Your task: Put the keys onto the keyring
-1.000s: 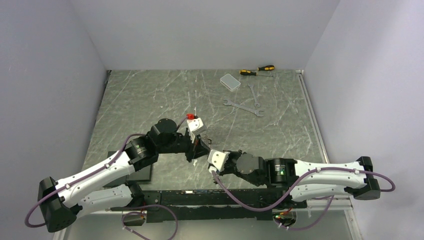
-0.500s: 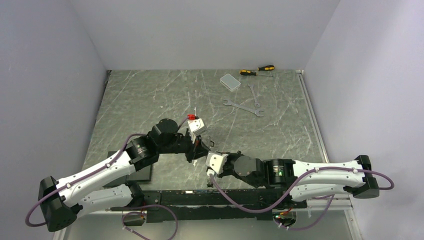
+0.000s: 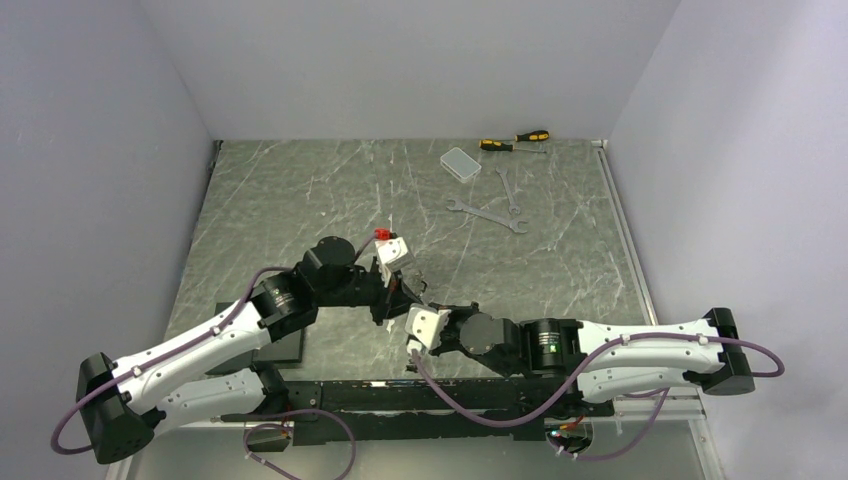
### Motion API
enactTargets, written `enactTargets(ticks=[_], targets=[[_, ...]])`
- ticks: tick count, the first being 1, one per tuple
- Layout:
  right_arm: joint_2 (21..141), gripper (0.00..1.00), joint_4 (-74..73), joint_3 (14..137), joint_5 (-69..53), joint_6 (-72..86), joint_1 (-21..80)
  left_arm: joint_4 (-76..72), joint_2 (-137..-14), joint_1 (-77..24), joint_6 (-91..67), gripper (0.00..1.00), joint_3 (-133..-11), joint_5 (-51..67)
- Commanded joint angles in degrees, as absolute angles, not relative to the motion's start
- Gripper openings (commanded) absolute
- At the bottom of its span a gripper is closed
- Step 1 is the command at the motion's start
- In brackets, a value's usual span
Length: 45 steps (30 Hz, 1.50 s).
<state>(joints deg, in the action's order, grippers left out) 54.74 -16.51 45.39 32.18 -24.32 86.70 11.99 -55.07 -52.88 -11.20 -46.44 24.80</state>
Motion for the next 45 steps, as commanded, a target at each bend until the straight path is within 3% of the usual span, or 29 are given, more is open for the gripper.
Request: enactTargets(ticks=[1, 22, 32, 45], targets=[[54.2, 0.0, -14.1, 46.5, 32.1, -24.9, 87.4, 5.9, -53.0, -52.8, -9.8, 0.0, -49.1, 29.2], [61.6, 0.0, -18.8, 54.1, 32.4, -21.4, 86.8, 5.7, -54.1, -52.8, -8.3, 0.0, -48.8, 32.1], [57.6, 0.22, -19.3, 54.2, 23.3, -22.4, 86.8, 5.5, -53.8, -52.9, -7.8, 0.0, -48.1, 31.8], [51.2, 0.41, -16.4, 52.8, 21.4, -20.4, 85.9, 5.4, -53.6, -52.9, -7.5, 0.0, -48.2, 32.8]])
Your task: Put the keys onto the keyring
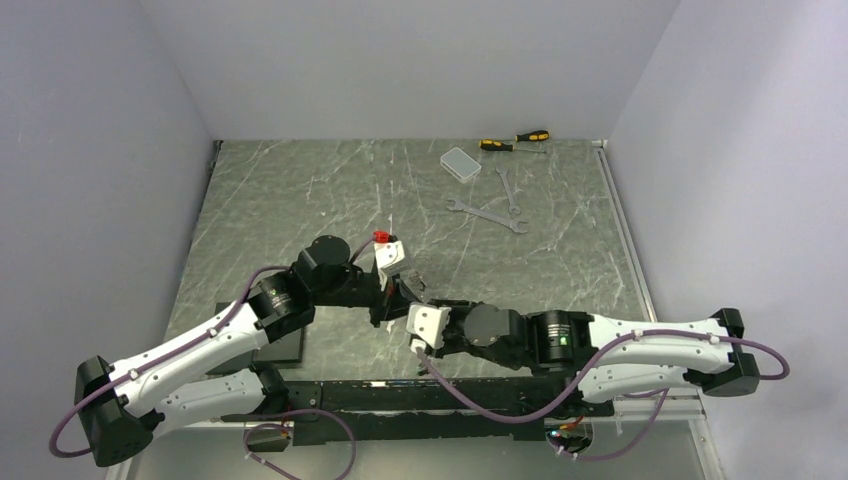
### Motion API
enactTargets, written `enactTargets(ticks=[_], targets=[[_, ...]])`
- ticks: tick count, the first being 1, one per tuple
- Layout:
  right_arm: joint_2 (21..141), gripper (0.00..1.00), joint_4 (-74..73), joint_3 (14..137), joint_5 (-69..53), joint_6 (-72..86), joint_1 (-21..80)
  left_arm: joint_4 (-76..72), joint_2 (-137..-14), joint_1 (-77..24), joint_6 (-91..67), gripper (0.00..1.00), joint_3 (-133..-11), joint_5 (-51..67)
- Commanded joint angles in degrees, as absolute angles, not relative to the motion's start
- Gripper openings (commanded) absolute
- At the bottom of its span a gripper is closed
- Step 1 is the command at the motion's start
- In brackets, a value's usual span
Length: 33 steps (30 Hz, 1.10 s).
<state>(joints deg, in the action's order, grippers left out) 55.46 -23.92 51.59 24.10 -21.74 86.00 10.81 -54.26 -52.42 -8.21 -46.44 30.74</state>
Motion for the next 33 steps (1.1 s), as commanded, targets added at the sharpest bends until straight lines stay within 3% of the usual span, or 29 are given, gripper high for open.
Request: enactTargets(ticks=[1, 8, 18, 24, 29, 33], targets=[[50.1, 0.43, -16.2, 52.7, 20.9, -20.2, 85.9, 5.5, -53.6, -52.9, -7.4, 0.0, -48.2, 32.8], [43.6, 0.5, -16.6, 53.2, 17.8, -19.1, 85.5, 6.2, -53.6, -52.9, -7.0, 0.0, -48.4, 33.1], [38.8, 0.5, -18.1, 50.3, 15.5, -18.9, 83.6, 7.3, -53.3, -52.8, -6.2, 0.0, -48.9, 35.6], [39.9, 0.5, -21.2, 50.2, -2.6, -18.1, 72.8, 9.6, -52.8, -52.8, -5.0, 0.0, -50.2, 37.8], [47.1, 0.5, -24.9, 56.2, -22.9, -17.3, 60.0, 13.0, -52.5, -52.8, -3.8, 0.0, -51.6, 38.9], [51.4, 0.51, -25.8, 59.4, -31.8, -16.8, 53.9, 16.3, -51.6, -52.9, -2.7, 0.0, -52.7, 38.2]])
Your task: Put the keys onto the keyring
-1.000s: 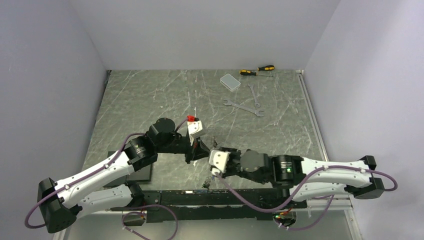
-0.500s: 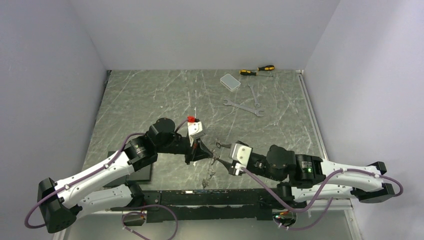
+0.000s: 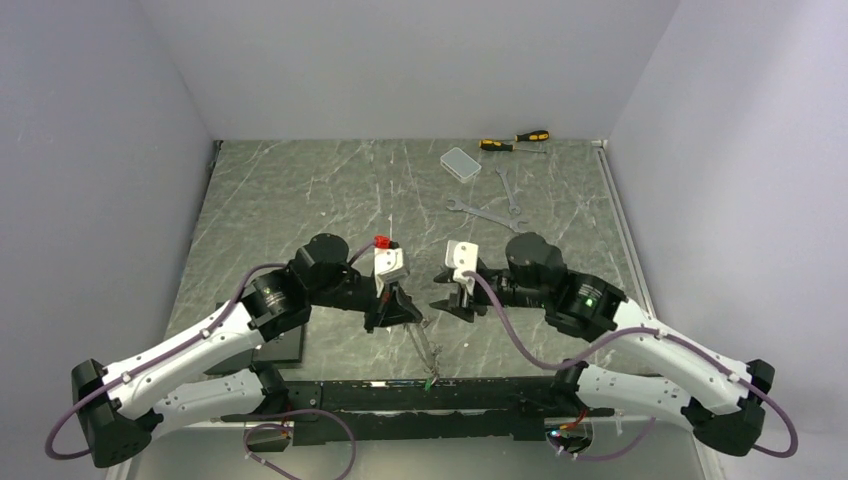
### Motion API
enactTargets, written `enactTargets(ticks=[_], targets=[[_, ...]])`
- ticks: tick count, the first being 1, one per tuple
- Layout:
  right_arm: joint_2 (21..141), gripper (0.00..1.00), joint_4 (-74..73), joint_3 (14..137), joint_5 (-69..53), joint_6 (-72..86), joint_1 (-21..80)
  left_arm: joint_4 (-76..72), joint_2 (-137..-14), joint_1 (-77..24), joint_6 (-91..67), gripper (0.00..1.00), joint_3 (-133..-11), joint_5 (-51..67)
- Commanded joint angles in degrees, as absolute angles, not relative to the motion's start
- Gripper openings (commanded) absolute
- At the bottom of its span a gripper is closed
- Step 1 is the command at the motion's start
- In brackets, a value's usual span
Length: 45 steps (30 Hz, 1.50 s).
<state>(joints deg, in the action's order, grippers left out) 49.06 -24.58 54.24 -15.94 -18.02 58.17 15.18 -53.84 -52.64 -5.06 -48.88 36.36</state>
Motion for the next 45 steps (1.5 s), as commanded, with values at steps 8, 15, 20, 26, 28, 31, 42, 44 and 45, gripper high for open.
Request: enactTargets(ticks=[8, 15, 20, 26, 28, 31, 42, 44, 45], targets=[[55.4, 0.56, -25.6, 62.0, -50.8, -15.5, 45.4, 24.8, -51.1, -52.9, 0.9, 0.0, -56.2, 37.6], [60.9, 0.57, -29.6, 64.8, -59.2, -17.5, 44.9, 26.7, -50.1, -52.8, 2.3, 0.0, -56.5, 38.0], [62.4, 0.56, -28.7, 63.9, -60.3, -17.4, 44.9, 26.1, -50.0, -52.9, 2.3, 0.0, -56.1, 38.4], [65.5, 0.5, -29.5, 63.3, -60.4, -17.7, 44.9, 25.5, -49.8, -52.9, 2.0, 0.0, -55.7, 38.9], [65.6, 0.49, -28.5, 62.7, -60.4, -17.0, 45.0, 25.3, -49.6, -52.9, 1.9, 0.0, -55.4, 39.0], [65.5, 0.49, -26.8, 61.9, -60.3, -16.2, 45.0, 25.2, -49.6, -52.9, 1.9, 0.0, -55.4, 39.2], [67.7, 0.45, -27.2, 62.4, -61.1, -15.8, 45.4, 25.1, -49.0, -52.8, 2.0, 0.0, -55.1, 38.9], [67.9, 0.45, -27.4, 62.2, -61.1, -15.8, 45.6, 25.1, -48.8, -52.9, 2.0, 0.0, -55.0, 38.8], [67.9, 0.44, -27.4, 62.2, -61.1, -15.7, 45.7, 25.0, -48.8, -52.8, 2.0, 0.0, -55.0, 38.8]])
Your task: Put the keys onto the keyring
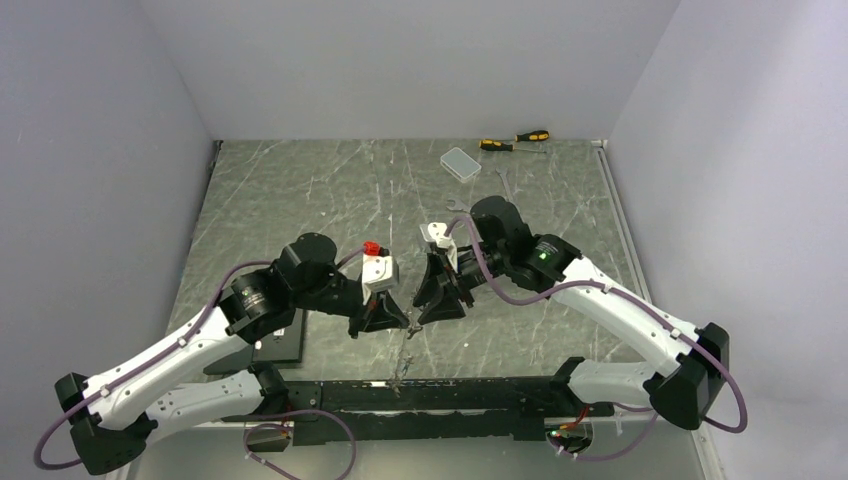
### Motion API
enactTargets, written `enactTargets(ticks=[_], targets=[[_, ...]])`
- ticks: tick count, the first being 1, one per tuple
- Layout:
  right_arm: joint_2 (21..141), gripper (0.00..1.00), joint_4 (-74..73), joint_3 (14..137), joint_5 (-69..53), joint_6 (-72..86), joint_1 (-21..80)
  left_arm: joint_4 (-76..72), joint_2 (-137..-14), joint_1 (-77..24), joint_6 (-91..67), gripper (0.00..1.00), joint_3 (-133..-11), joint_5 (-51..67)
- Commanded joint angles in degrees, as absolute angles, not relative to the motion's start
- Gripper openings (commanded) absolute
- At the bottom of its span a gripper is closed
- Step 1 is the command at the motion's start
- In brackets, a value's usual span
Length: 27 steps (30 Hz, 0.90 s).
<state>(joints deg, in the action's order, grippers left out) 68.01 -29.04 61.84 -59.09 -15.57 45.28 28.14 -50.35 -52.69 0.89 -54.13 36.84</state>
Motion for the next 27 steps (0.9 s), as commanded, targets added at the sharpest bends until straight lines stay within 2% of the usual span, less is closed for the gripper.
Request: enactTargets(ticks=[1, 13, 21, 27], targets=[[67.9, 0.43, -27.4, 62.2, -61.3, -15.7, 46.0, 25.1, -48.8, -52.9, 2.0, 0.0, -55.0, 38.8], [68.7, 0.41, -27.6, 62.8, -61.7, -15.6, 47.9, 24.9, -49.0, -52.8, 2.0, 0.0, -55.0, 38.8], [68.7, 0.33, -27.3, 62.8, -60.9, -15.3, 48.8, 24.7, -49.0, -52.9, 2.0, 0.0, -55.0, 38.8], [68.5, 0.22, -27.2, 62.7, -60.3, -15.4, 49.0, 24.7, -48.7, -52.9, 1.8, 0.0, -54.8, 38.9]])
